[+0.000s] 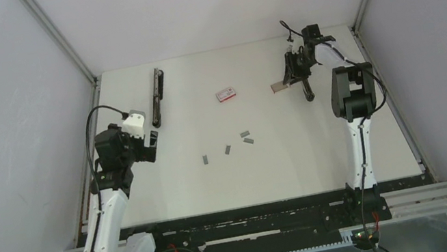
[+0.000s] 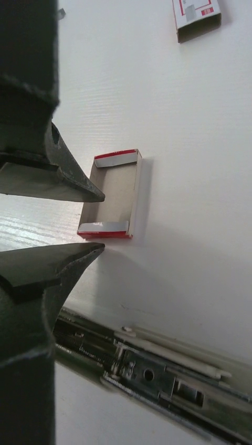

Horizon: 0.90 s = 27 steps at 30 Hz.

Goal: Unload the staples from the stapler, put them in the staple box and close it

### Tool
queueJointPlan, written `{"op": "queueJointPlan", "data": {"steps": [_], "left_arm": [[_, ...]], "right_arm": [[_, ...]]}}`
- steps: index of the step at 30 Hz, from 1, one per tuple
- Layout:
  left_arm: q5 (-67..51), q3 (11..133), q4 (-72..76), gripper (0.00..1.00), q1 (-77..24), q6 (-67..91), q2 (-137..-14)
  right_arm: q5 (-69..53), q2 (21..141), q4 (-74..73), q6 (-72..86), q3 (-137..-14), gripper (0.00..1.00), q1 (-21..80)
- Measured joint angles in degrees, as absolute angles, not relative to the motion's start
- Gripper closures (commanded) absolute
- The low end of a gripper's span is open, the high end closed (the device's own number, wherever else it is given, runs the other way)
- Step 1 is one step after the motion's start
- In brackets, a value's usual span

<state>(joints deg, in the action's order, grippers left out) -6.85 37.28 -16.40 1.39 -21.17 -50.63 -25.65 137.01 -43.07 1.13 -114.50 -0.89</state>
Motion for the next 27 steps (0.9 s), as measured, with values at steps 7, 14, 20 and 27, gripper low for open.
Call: {"op": "queueJointPlan", "data": {"steps": [7, 14, 20, 27], "left_arm": [[-6.87, 37.28, -16.40, 0.00, 1.39, -21.17, -50.63], [-6.87, 37.28, -16.40, 0.00, 1.39, -21.17, -50.76], [-6.87, 37.28, -16.40, 0.00, 1.39, -21.17, -51.13], [-6.90, 37.28, -16.40, 0.00, 1.39, -21.17, -51.42]], "right_arm": [[-29.85, 137.03, -42.89, 2.76, -114.50, 0.68, -4.01], [-30.50, 137.62, -42.57, 3.03, -114.52, 0.70, -4.03], [-30.17, 138.78, -42.74, 2.83, -115.83, 0.72, -2.55], [-30.00, 139.11, -43.05, 2.57, -116.11, 0.75, -2.07]]}}
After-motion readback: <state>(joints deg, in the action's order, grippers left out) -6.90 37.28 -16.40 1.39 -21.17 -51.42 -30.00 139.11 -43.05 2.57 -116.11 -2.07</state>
